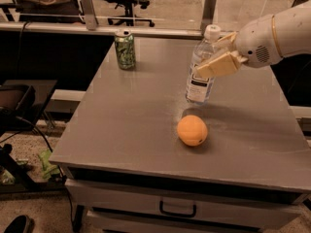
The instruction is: Move blue plastic bottle near orange
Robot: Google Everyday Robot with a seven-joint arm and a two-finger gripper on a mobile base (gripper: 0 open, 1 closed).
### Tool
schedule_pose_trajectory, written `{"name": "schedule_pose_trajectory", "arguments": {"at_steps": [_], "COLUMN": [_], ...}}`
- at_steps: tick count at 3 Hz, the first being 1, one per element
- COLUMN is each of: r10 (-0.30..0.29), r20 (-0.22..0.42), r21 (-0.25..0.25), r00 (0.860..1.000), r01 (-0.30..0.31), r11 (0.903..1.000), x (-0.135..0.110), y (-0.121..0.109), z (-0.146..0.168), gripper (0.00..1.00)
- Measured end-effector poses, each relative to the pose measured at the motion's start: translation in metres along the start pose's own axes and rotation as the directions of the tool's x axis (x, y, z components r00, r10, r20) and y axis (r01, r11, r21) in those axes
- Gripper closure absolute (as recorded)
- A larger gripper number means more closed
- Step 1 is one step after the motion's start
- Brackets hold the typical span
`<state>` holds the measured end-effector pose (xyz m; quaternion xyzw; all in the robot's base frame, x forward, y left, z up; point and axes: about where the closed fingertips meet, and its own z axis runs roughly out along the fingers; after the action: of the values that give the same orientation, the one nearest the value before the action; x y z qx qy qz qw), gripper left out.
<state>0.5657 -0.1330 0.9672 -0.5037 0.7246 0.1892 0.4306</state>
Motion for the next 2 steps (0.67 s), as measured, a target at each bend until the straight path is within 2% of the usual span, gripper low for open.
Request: {"name": "schedule_pose_trajectory", "arguments": {"at_steps": [1, 2], "r10": [0.001, -0.021], "r20": [0.005, -0.014], "r21": [-0.038, -0.074], "r00": [1.0, 1.0], "r01": [-0.001, 0.02], "r11": [0.9993, 0.9971], "x": [0.0054, 0.0133], "y": [0.0105, 0.0192], "z": [0.0031, 0.0108], "gripper": [1.0, 0.74]}}
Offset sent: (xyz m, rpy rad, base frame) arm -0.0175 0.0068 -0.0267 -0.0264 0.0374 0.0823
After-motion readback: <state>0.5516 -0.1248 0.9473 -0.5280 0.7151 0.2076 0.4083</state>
